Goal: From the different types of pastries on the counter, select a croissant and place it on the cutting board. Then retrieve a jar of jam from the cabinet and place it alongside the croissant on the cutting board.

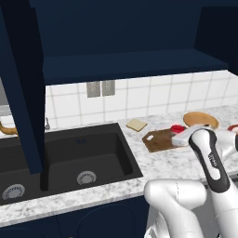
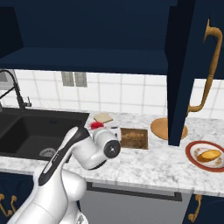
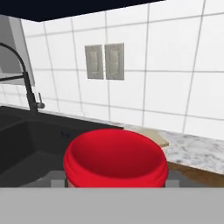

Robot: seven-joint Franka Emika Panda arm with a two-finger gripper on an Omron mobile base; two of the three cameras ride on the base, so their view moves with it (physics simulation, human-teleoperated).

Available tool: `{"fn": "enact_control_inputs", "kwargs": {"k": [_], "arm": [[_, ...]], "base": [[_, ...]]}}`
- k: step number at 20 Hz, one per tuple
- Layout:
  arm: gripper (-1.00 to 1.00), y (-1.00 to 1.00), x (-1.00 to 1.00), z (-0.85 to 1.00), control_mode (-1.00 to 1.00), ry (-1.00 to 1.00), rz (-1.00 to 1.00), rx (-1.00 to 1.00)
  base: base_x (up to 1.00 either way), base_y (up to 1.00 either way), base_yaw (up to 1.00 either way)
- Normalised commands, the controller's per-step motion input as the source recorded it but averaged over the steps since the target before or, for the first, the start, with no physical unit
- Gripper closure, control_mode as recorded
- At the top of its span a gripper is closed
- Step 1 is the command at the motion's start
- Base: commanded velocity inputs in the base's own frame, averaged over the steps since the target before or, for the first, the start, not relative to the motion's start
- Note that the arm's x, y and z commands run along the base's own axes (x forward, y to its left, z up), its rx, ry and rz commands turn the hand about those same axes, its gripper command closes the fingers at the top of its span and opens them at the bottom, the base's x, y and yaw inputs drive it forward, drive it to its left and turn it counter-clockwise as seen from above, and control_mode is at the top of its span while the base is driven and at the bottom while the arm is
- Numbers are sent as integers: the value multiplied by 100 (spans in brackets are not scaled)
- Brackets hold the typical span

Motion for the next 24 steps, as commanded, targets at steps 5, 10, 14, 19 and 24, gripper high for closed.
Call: {"fn": "enact_control_inputs", "kwargs": {"k": [5, 10, 14, 19, 24], "arm": [[100, 0, 2, -50, -100, -7, 0, 0], [100, 0, 26, -26, -100, -7, 1, 0], [100, 5, 19, -26, -100, -7, 1, 0], [100, 1, 28, -6, -100, -2, 0, 0], [100, 3, 28, -16, -100, 0, 0, 0]], "base": [[0, 0, 0], [0, 0, 0], [0, 0, 0], [0, 0, 0], [0, 0, 0]]}}
